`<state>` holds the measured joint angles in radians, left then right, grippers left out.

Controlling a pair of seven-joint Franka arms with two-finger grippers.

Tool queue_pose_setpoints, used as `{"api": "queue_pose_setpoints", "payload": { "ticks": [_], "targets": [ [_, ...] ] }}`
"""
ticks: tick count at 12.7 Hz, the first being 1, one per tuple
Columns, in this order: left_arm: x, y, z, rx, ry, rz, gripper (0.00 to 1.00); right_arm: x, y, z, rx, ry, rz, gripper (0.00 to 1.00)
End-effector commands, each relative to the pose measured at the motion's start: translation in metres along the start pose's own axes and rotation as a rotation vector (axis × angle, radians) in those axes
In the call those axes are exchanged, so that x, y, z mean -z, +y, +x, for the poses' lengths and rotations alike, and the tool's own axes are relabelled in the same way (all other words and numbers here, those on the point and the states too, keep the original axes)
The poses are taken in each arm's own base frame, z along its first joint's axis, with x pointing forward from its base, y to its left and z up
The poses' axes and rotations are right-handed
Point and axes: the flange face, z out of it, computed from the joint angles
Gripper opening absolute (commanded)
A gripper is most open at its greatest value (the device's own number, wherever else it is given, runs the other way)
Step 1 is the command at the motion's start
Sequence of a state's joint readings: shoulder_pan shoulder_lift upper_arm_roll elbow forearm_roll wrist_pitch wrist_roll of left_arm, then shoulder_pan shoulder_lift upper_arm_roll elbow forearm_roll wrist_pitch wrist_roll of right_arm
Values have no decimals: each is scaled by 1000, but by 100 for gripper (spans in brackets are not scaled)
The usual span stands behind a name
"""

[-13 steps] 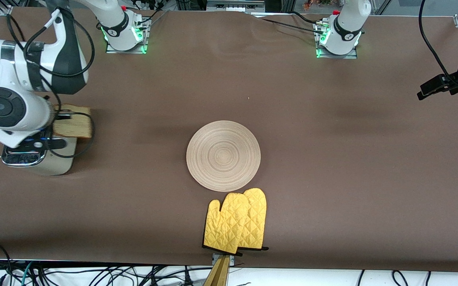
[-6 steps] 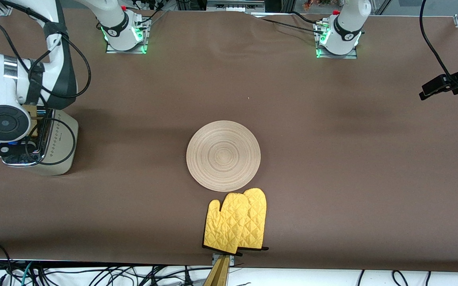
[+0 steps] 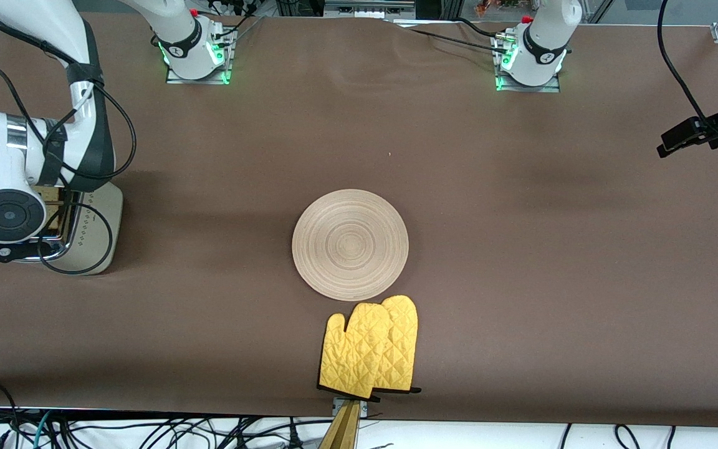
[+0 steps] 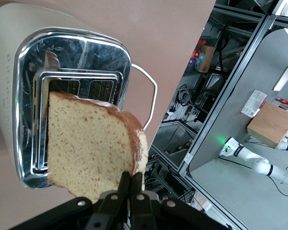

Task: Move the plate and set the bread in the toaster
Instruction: 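Lower the bread into the toaster slot and open the right gripper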

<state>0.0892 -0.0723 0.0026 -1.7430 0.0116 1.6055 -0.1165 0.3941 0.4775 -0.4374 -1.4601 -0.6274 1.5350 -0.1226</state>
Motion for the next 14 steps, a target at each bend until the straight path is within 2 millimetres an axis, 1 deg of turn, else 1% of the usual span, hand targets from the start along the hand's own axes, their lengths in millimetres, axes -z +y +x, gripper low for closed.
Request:
{"api": "queue_pose_setpoints", "payload": {
  "ticks": [1,3,6,7,8,12,13,14],
  "targets": [
    [7,2,0,5,13,25,100,2,6,3,-3,19,-20,0],
    [7,2,0,6,13,23,100,-3,2,8,6,22,-23,0],
    [9,2,-1,8,16,13,100,-8,1,10,19,31,-25,0],
    [9,2,-1,8,16,13,100,-11,0,11,21,25,-25,15],
    [9,3,-1,5,17,14,100,-11,0,12,14,23,-23,99],
    [9,1,0,6,18,24,100,5,-4,5,16,36,-14,100],
    [8,2,1,6,19,21,100,13,-7,0,15,28,-1,100],
    [9,3,2,5,26,18,100,26,-10,-7,14,38,38,100]
  ]
}}
